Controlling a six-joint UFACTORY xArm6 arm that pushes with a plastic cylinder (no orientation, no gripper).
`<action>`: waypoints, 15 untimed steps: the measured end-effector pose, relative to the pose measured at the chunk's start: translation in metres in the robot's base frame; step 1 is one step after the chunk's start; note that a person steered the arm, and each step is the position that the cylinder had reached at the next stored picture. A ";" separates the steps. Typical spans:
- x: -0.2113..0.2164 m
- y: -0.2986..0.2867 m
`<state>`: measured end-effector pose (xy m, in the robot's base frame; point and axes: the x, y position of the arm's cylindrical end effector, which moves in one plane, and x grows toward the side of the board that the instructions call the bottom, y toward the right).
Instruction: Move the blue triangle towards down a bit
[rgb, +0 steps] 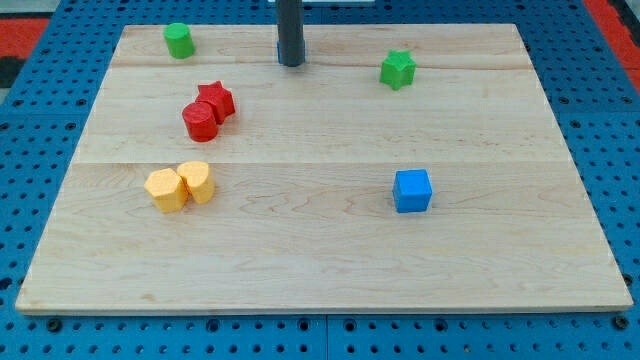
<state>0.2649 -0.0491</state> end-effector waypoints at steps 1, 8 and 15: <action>0.008 -0.039; -0.030 -0.042; -0.061 0.048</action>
<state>0.2040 -0.0012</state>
